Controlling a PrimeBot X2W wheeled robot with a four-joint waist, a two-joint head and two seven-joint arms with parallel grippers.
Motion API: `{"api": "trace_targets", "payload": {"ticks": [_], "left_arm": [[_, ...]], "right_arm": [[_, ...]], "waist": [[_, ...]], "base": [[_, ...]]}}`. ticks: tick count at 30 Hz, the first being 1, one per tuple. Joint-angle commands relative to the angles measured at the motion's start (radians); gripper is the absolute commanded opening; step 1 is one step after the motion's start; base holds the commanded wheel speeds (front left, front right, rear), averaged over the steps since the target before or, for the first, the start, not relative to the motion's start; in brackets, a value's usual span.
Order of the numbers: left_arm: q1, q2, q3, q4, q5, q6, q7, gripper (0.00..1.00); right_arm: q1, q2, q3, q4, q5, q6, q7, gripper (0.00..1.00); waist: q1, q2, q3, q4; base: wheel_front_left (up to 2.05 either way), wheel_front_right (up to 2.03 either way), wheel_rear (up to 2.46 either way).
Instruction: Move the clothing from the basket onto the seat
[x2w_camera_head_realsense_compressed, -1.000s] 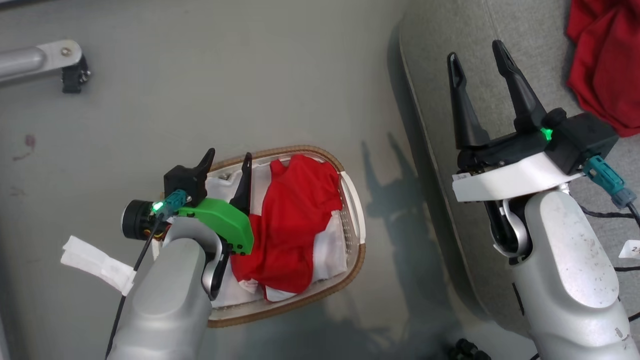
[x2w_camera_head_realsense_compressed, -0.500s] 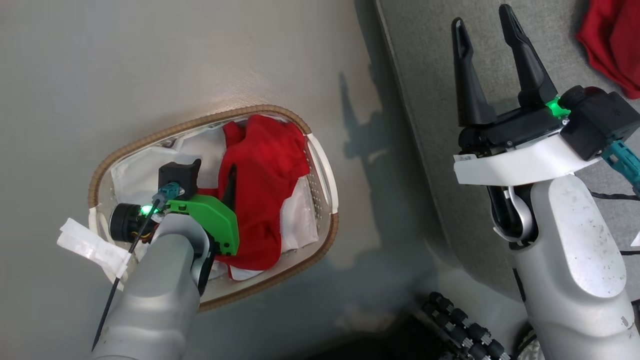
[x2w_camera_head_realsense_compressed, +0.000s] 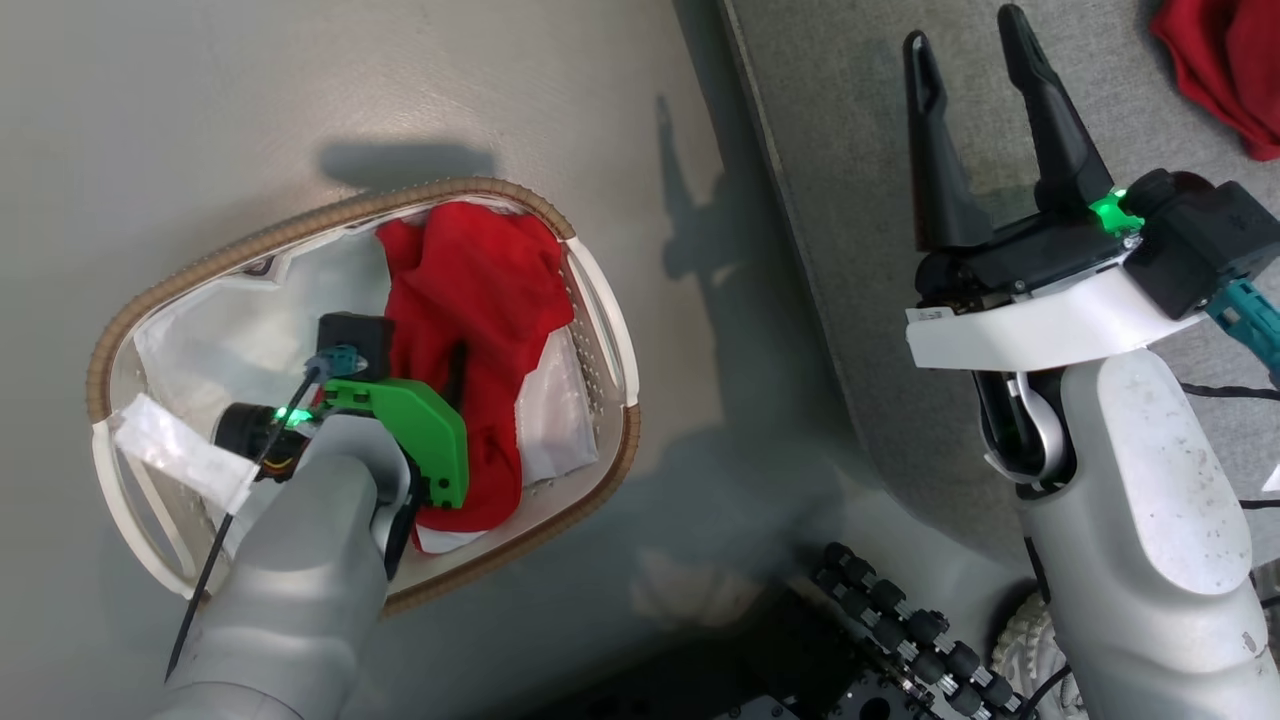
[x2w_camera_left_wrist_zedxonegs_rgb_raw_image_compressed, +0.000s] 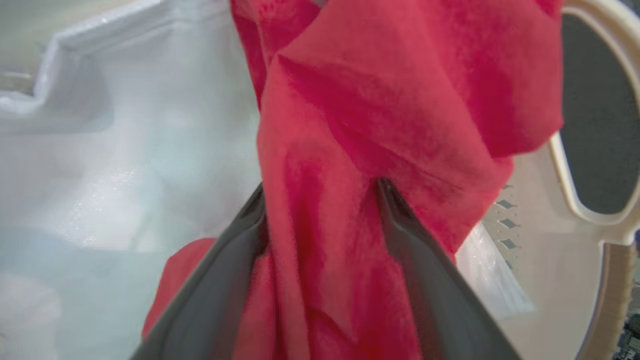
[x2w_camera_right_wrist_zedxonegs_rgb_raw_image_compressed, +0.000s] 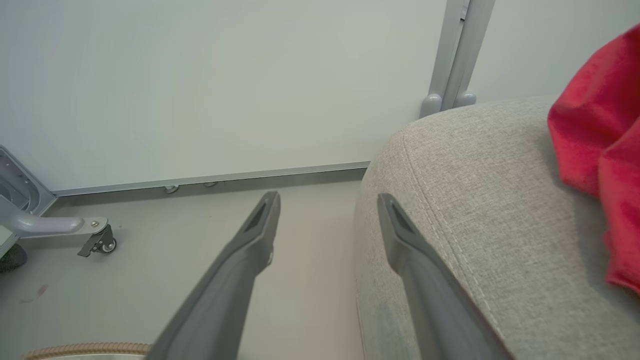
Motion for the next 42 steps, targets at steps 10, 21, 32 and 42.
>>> {"api": "trace_targets", "payload": {"ticks": [10,21,32,42], "left_arm": [[0.070,0.010,-0.121,-0.052,-0.157,-0.002,-0.006,0.00],[0.182,-0.011,-0.176,-0.101,-0.277,-0.002,-0.070,0.00],[0.316,-0.003,-0.098,-0.299,-0.222,-0.002,-0.076,0.00],[0.436,-0.014,0.023,-0.511,-0.101,-0.002,-0.076,0.00]], "right_arm": [[0.014,-0.003,-0.012,0.046,0.000,-0.001,0.000,1.00],[0.082,-0.003,-0.037,0.108,-0.024,-0.001,0.000,1.00],[0.208,-0.003,-0.052,0.168,-0.056,-0.001,0.000,1.00],[0.309,-0.003,-0.051,0.197,-0.064,-0.001,0.000,1.00]], "waist": [[-0.0001,-0.0001,-0.103,0.040],[-0.0001,-0.0001,-0.317,0.103],[-0.0001,-0.0001,-0.545,0.176],[-0.0001,-0.0001,-0.682,0.216]], "base": [[0.00,0.00,0.00],[0.00,0.00,0.00],[0.00,0.00,0.00],[0.00,0.00,0.00]]}}
